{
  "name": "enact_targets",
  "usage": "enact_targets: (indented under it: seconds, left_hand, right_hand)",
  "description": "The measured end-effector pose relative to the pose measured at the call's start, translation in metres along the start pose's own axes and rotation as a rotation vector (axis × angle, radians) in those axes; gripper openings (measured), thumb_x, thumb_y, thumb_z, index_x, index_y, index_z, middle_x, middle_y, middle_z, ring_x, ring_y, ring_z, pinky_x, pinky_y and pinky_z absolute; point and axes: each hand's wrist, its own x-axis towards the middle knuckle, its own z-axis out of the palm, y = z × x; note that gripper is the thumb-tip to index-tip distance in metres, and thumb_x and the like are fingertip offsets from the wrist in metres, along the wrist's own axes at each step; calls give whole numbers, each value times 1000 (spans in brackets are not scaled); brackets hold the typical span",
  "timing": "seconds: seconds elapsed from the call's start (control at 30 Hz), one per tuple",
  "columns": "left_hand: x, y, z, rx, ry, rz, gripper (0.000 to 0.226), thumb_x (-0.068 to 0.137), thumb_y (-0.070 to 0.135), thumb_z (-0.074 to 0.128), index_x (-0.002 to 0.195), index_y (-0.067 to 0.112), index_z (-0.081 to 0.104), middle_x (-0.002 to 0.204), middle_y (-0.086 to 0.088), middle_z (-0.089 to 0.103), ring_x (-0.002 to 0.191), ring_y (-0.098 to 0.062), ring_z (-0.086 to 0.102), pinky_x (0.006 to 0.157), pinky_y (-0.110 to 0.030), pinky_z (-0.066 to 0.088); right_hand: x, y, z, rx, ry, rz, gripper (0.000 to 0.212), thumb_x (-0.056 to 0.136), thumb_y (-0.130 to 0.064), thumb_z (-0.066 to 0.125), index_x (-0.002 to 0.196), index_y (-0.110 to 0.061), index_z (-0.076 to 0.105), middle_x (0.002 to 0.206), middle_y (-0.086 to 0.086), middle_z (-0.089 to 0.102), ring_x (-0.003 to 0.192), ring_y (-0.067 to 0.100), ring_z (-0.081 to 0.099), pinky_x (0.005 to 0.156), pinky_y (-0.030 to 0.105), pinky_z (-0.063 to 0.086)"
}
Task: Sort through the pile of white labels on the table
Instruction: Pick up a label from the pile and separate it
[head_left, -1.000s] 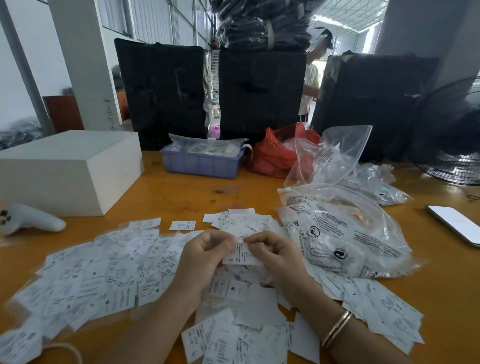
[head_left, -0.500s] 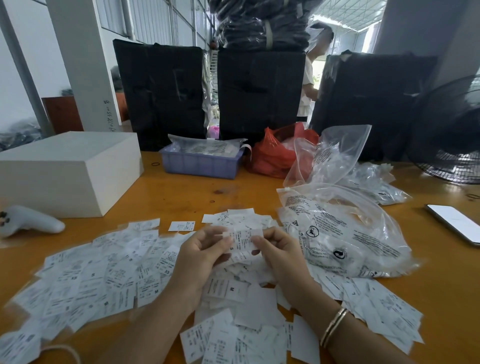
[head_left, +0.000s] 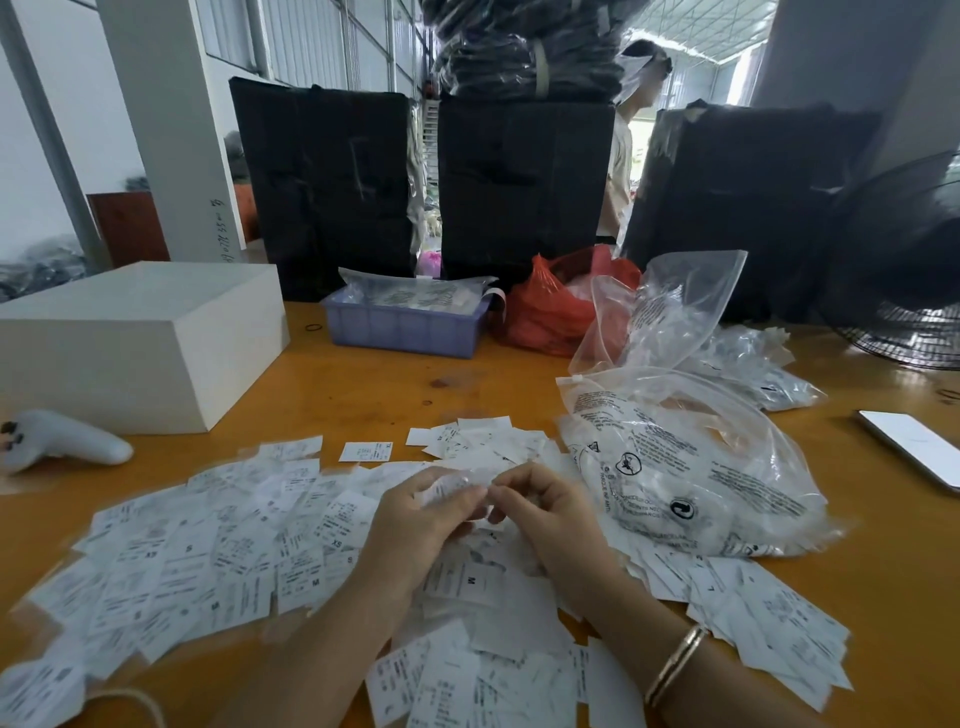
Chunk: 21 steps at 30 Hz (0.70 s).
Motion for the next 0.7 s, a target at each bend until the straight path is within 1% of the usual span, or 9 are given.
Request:
enact_targets:
  seconds: [0.03,0.1,0.17,0.3,0.43,0.5,0.57,0.63,0.7]
  left_hand:
    - [0,0,0,21,-17,5,36,75,40,73,105,21,67,82,4,75,76,-11,72,71,-30,58]
    - [-2,2,-1,23,-43,22,38,68,47,73,98,24,70,80,4,75,74,-11,71,65,-25,56]
    - [-2,4,-3,-10,-18,35,30,69,50,71,90,29,72,78,6,73,71,-11,71,57,-19,53]
    - [0,3,-6,9,41,66,7,78,39,71,81,33,72,75,11,72,67,-4,68,50,-11,48]
    - [-3,3,-3,89,9,100,22,65,56,67,78,39,70,74,12,71,66,-3,67,51,-10,48]
    - [0,1,-3,88,70,102,16,73,48,70,78,34,71,74,17,70,66,1,66,49,-9,46]
    - [2,-1,-5,102,128,102,9,79,40,71,80,31,71,73,22,69,66,4,65,47,-8,45]
    - [3,-2,-6,119,124,128,8,81,38,70,80,30,71,73,22,69,66,5,64,47,-7,45]
    - [2,-1,-6,181,83,180,9,81,37,69,78,29,71,74,22,69,69,7,63,51,-6,44]
  right_hand:
    - [0,0,1,-23,0,-8,13,86,-11,66,76,-20,67,63,-8,66,55,-2,58,49,11,42]
    - [0,-1,-1,-34,20,-19,12,87,-12,66,77,-19,66,61,-10,65,48,-3,55,45,8,39]
    - [1,-1,-4,-27,50,-32,10,87,-13,66,78,-17,66,60,-8,64,45,-4,51,44,7,36]
    - [1,0,-4,-49,46,-32,10,87,-12,66,78,-16,67,58,-11,63,47,-5,51,45,8,37]
    - [1,2,-2,-146,50,-68,13,86,-12,66,78,-22,65,63,-14,64,59,-1,56,54,12,43]
    - [2,2,-3,-157,105,-125,10,86,-14,67,83,-23,62,69,-11,62,58,-3,52,55,12,41]
    - [1,1,-5,-179,105,-187,11,87,-13,65,84,-23,60,71,-14,60,50,-3,47,50,10,37]
    - [-1,1,-3,-214,44,-208,11,89,-15,63,84,-25,62,67,-19,60,41,1,41,42,10,30]
    - [-1,1,-1,-265,22,-209,8,89,-21,64,85,-28,63,64,-21,60,40,4,42,41,10,29]
